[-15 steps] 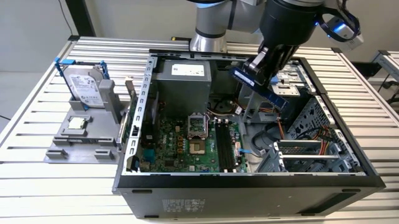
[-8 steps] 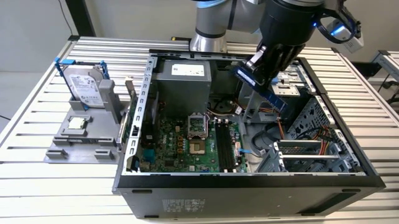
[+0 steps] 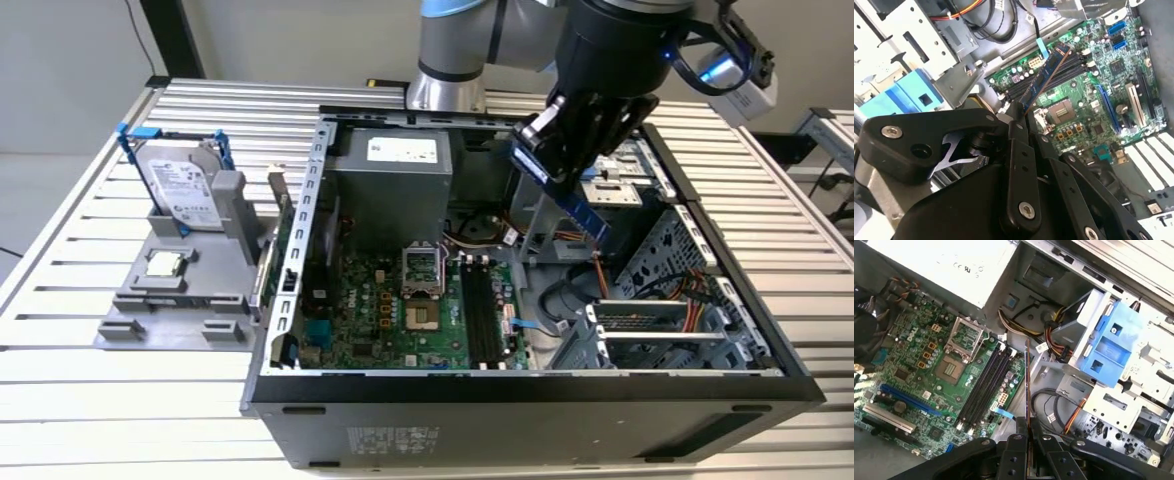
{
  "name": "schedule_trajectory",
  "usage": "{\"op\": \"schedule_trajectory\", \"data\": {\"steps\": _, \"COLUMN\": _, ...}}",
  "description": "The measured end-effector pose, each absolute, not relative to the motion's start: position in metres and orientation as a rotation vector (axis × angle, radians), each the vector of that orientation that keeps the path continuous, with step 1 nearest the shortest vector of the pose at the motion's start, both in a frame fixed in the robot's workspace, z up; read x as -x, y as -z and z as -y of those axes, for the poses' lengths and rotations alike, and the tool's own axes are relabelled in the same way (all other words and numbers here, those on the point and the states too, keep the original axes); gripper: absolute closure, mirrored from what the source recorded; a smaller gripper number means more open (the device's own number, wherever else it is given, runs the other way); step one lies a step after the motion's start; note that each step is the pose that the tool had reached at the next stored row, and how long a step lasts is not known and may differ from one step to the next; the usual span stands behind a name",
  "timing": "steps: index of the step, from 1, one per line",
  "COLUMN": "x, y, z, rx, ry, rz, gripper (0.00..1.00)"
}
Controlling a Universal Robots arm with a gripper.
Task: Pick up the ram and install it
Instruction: 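Insert the ram into the slot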
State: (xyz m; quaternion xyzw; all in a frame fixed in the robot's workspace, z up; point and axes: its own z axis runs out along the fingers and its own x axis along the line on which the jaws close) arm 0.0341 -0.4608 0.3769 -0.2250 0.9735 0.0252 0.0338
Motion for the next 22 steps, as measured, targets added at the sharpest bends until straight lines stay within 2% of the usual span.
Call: {"op": "schedule_trajectory", "data": {"steps": 22, "x": -0.0310, "y": -0.3769, "z": 0.4608, "rx": 0.291, "ry": -0.063, "rz": -3.053, "gripper": 1.00}}
